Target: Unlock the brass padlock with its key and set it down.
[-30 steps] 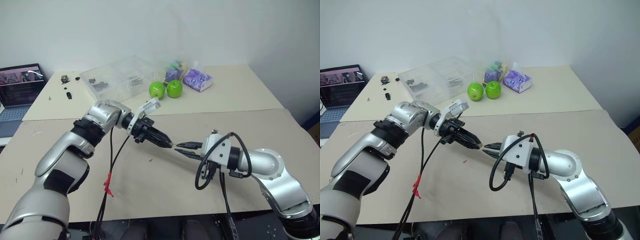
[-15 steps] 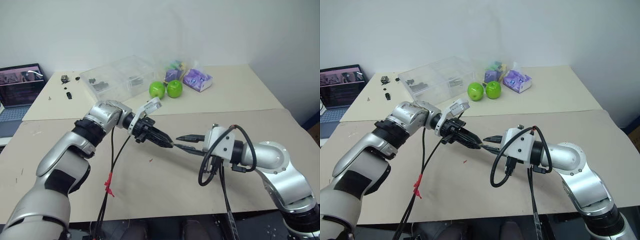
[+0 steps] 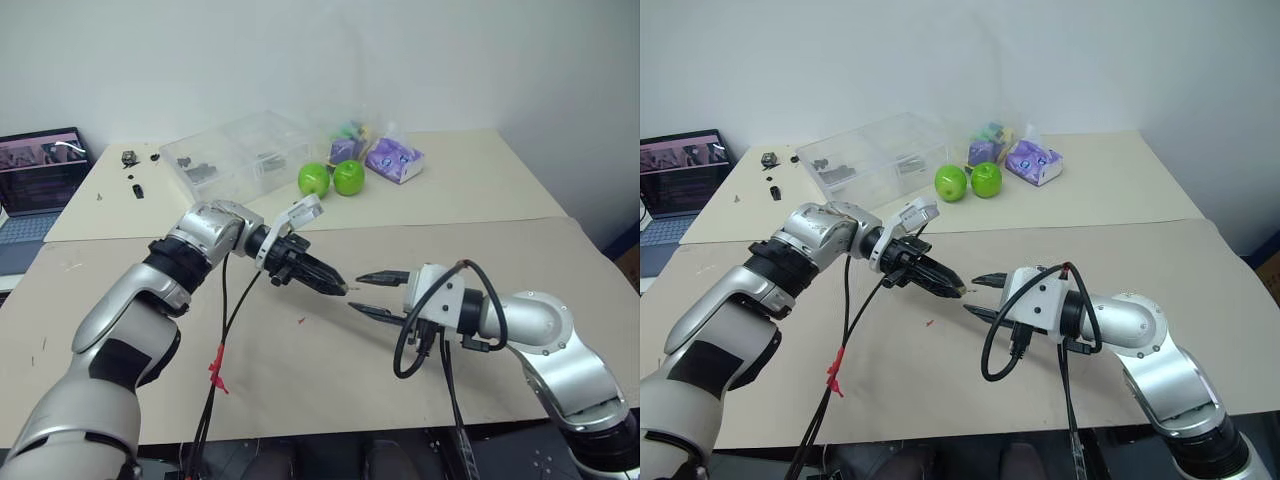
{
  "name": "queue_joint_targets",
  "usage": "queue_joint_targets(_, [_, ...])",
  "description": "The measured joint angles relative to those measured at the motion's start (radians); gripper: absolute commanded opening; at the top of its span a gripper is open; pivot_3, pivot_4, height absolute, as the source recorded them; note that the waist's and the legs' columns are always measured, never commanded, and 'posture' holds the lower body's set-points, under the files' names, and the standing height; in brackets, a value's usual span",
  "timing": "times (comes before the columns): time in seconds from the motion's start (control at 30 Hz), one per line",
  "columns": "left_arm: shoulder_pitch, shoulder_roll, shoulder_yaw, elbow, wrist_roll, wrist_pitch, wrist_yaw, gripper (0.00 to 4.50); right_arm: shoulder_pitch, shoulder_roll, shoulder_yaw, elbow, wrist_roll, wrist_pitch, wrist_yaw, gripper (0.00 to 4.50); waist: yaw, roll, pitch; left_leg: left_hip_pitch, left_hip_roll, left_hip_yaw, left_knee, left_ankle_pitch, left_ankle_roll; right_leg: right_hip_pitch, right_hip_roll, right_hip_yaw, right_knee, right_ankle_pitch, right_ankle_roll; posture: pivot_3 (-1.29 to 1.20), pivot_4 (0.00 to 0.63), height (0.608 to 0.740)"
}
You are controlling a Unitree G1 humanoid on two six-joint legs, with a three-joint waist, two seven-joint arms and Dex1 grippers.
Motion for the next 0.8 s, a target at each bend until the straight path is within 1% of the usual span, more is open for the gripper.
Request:
queue_joint_targets(0.27, [0.000,0.003,0.000,-0.007,0.000,0.007,0.000,0.80,-0.013,0.004,0.005,0.057,-0.016,-0.047,0.010,2.10,0.000,0.000,0.000,0.000,0.000,0.000,0.000,0.000,0.000,0.000,0.000,0.000,0.000,0.000,0.000,0.00,0.150,0.740])
queue_joint_targets(0.53, [0.000,0.004,0.000,-0.007,0.000,0.009,0.000,0.80,-0.018,0.006,0.005,0.061,-0.015,-0.049,0.014,2.10,0.000,0.000,0.000,0.000,0.000,0.000,0.000,0.000,0.000,0.000,0.000,0.000,0.000,0.000,0.000,0.00,0.150,0.740])
queue_joint_targets(0.63, [0.000,0.004,0.000,-0.007,0.000,0.009,0.000,0.80,-0.018,0.009,0.005,0.061,-0.015,-0.049,0.014,1.36,0.000,0.000,0.000,0.000,0.000,0.000,0.000,0.000,0.000,0.000,0.000,0.000,0.000,0.000,0.000,0.00,0.150,0.740])
queue_joint_targets(0.73, [0.000,0.003,0.000,-0.007,0.000,0.009,0.000,0.80,-0.018,0.009,0.005,0.061,-0.014,-0.049,0.014,0.39,0.000,0.000,0.000,0.000,0.000,0.000,0.000,0.000,0.000,0.000,0.000,0.000,0.000,0.000,0.000,0.00,0.150,0.740])
queue_joint_targets(0.8, [0.000,0.002,0.003,-0.006,0.000,0.008,-0.001,0.80,-0.016,0.009,0.006,0.062,-0.016,-0.049,0.016,0.39,0.000,0.000,0.000,0.000,0.000,0.000,0.000,0.000,0.000,0.000,0.000,0.000,0.000,0.000,0.000,0.00,0.150,0.740])
